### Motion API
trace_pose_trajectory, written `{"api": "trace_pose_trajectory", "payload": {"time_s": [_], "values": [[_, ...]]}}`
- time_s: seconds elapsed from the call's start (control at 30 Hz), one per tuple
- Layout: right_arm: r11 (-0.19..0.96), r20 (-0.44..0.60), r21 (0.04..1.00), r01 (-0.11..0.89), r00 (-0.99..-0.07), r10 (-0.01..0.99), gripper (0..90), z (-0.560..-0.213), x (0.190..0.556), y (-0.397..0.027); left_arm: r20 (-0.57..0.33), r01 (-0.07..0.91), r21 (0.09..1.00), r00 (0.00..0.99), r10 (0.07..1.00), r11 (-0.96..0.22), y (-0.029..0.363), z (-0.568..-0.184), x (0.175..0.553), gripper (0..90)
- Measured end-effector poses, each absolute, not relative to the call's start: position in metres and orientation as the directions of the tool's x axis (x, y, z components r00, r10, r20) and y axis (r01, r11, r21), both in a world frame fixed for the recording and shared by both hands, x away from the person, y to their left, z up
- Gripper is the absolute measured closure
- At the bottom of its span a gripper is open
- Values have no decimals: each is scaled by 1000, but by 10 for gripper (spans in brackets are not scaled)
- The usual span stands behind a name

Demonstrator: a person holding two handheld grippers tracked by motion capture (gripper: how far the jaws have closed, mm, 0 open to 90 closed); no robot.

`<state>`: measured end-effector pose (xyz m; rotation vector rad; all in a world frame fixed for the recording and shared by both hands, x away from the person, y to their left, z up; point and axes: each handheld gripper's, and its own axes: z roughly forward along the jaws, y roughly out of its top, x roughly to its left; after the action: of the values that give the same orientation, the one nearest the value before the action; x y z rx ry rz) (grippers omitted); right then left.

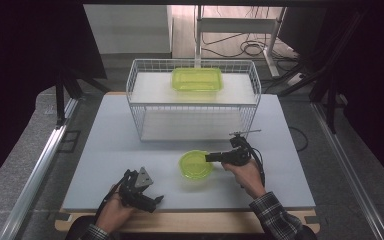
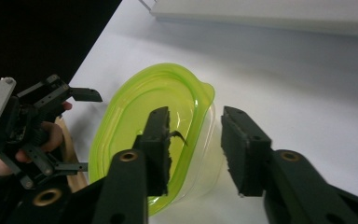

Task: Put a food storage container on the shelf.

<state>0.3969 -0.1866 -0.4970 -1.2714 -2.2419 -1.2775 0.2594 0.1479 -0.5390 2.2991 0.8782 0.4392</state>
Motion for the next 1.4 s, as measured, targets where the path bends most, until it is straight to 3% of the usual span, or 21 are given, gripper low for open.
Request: {"api": "trace_pose_trajectory", "payload": {"time_s": [0.1,0.27,0.53,1.4], "values": [[217,629,528,821,-550,550,730,-502,399,-186,82,476,660,723,686,-581,148,-539,259,20],[206,683,479,853,-510,523,801,-503,400,-187,83,474,660,725,684,-583,148,-539,259,21],[185,719,452,873,-479,504,809,-501,400,-189,84,474,662,723,686,-581,148,-539,259,21],[110,696,556,824,-534,479,809,-441,399,-198,82,478,667,716,694,-572,149,-538,259,19]]}}
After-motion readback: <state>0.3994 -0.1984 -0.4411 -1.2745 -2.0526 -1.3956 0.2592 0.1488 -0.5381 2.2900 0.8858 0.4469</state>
